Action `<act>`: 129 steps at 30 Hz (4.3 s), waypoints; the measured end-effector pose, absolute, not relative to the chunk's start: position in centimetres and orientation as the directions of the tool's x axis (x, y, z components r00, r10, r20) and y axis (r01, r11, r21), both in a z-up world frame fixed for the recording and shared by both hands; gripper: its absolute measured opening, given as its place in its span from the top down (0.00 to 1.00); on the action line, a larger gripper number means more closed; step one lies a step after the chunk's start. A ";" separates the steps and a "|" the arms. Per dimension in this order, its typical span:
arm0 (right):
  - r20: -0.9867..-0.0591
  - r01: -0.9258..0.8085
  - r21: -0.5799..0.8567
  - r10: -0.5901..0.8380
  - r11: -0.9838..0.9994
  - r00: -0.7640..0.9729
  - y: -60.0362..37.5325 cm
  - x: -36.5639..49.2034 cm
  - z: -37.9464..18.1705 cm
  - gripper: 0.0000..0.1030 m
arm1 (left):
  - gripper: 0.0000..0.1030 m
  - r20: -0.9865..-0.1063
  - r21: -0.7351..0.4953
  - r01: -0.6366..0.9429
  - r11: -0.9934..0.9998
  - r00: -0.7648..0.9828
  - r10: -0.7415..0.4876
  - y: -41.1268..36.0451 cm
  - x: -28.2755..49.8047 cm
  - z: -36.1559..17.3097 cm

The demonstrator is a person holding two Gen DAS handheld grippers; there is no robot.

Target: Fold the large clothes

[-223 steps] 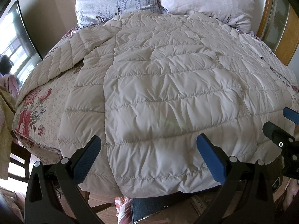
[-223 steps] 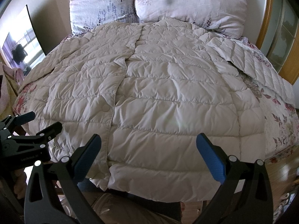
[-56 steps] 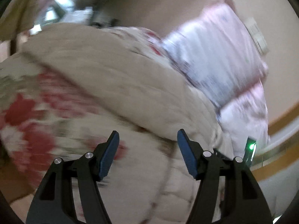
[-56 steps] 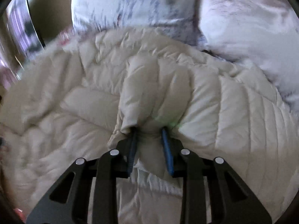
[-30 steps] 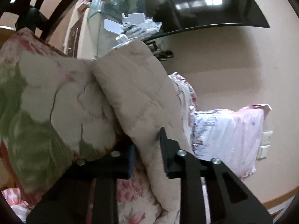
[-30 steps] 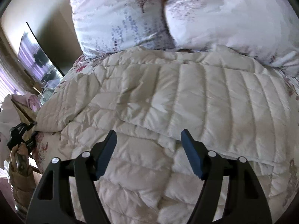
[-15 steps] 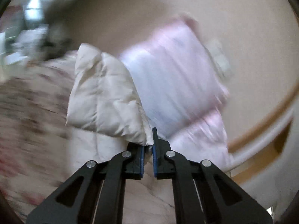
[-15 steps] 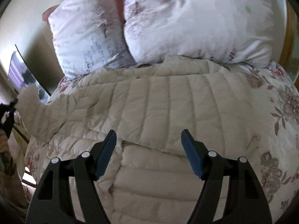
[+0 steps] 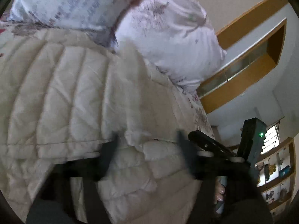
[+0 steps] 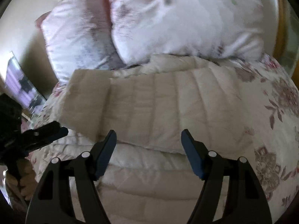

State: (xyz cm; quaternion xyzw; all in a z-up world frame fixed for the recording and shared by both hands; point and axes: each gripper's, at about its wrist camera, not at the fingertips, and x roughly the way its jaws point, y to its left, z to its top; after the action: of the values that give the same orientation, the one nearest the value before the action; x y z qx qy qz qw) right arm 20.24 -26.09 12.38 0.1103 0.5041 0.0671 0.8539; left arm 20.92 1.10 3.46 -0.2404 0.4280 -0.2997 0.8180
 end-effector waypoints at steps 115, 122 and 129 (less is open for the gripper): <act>-0.543 -0.026 0.217 0.143 0.976 0.827 -34.9 8.0 23.4 0.86 | 0.87 -0.377 -0.628 0.271 0.730 0.715 -0.589 18.2 12.8 9.1; -0.567 0.009 0.217 0.119 0.976 0.815 -35.5 14.2 22.1 0.86 | 0.87 -0.398 -0.634 0.241 0.734 0.712 -0.578 17.3 18.8 9.3; -0.666 0.108 0.308 0.133 0.945 0.734 -36.8 22.6 16.2 0.85 | 0.87 -0.452 -0.731 0.095 0.675 0.674 -0.584 17.3 26.5 4.5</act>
State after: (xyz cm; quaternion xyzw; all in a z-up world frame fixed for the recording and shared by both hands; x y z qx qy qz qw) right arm 22.58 -36.81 16.19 0.1654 0.3646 0.0069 0.9163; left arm 26.47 17.26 4.46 -0.3494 0.3502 -0.2008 0.8456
